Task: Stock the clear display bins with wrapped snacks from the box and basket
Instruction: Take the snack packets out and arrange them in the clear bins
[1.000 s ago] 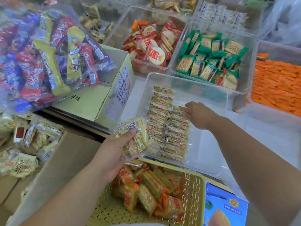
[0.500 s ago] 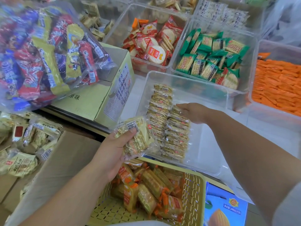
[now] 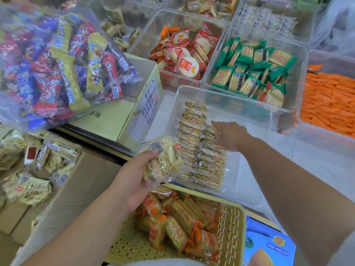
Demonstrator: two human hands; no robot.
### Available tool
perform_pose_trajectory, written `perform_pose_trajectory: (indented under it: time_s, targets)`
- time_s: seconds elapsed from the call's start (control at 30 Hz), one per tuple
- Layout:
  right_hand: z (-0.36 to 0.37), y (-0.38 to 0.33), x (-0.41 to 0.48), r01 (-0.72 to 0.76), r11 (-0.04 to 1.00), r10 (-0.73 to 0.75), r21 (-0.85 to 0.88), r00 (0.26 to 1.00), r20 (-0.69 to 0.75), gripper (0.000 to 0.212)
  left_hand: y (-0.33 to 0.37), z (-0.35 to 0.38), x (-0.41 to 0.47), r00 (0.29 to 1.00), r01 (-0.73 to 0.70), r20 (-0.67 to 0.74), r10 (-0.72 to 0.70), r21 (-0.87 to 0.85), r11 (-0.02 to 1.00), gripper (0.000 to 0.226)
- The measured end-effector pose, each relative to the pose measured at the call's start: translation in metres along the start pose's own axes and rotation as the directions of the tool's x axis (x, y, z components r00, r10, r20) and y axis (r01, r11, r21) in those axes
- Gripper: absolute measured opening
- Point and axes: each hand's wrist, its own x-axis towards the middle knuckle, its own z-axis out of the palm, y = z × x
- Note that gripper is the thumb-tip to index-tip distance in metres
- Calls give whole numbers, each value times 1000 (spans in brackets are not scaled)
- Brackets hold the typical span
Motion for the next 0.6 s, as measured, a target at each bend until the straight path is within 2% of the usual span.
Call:
perform_pose_trajectory:
  time_s: [0.07,0.13,0.2,0.27,0.3,0.37,0.47,0.6]
  targets:
    - [-7,-9,-14,21,1000,-24,-20,991,-130,62,2,-1,-4,999,6,53,-5,-24,1000,26]
    - [-14,-23,-38,173,982,-138,73,929,-344,65,3,-2,-8,997,-6,74,8,-35,999,28]
    - [-20,-42,-71,430,896,-325,115,809,-490,73,5,-2,-12,997,-17,74,21,-52,998,37]
    - [-19,-59,-102,623,780,-506,52,678,-533,79,7,0,-15,996,-16,89,20,-50,999,42]
    - [-16,-66,-114,673,740,-561,16,630,-538,79,8,2,-17,994,-7,104,11,-35,999,42]
    - [-8,-75,-131,700,712,-588,-41,563,-581,76,9,5,-19,989,15,146,-18,19,1000,39]
    - [-1,-76,-142,680,725,-549,-110,473,-689,60,7,11,-19,983,15,179,-33,101,995,32]
    - [0,-63,-143,682,712,-570,-166,423,-705,38,6,16,-18,988,-25,155,1,154,988,26]
